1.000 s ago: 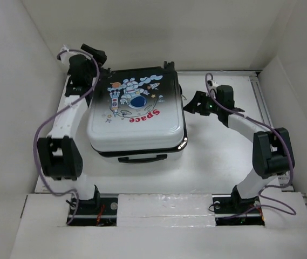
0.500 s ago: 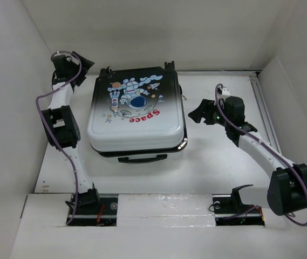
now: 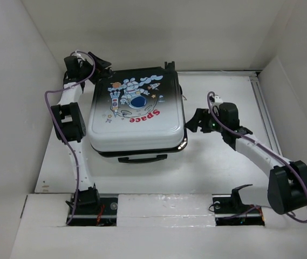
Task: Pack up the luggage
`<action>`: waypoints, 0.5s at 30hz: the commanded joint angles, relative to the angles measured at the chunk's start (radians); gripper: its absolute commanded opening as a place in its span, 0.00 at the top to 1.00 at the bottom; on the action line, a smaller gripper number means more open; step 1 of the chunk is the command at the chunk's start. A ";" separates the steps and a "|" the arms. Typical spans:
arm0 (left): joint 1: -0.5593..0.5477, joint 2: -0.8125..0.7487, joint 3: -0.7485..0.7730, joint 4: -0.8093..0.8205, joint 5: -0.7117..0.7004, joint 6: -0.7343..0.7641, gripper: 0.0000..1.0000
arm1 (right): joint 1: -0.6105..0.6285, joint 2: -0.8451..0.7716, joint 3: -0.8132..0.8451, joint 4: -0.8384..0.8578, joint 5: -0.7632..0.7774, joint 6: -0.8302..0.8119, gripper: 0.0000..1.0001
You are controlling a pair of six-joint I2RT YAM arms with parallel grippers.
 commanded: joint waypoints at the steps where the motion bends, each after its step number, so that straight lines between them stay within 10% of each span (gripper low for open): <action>1: -0.008 -0.009 0.016 0.111 0.092 -0.081 0.00 | 0.011 -0.028 -0.012 0.018 -0.016 -0.010 0.10; 8: -0.008 -0.081 -0.161 0.403 0.134 -0.223 1.00 | 0.011 -0.135 -0.041 -0.017 -0.039 -0.010 0.10; 15: -0.008 -0.306 -0.254 0.403 0.114 -0.185 1.00 | 0.002 -0.264 -0.041 -0.101 -0.011 -0.019 0.09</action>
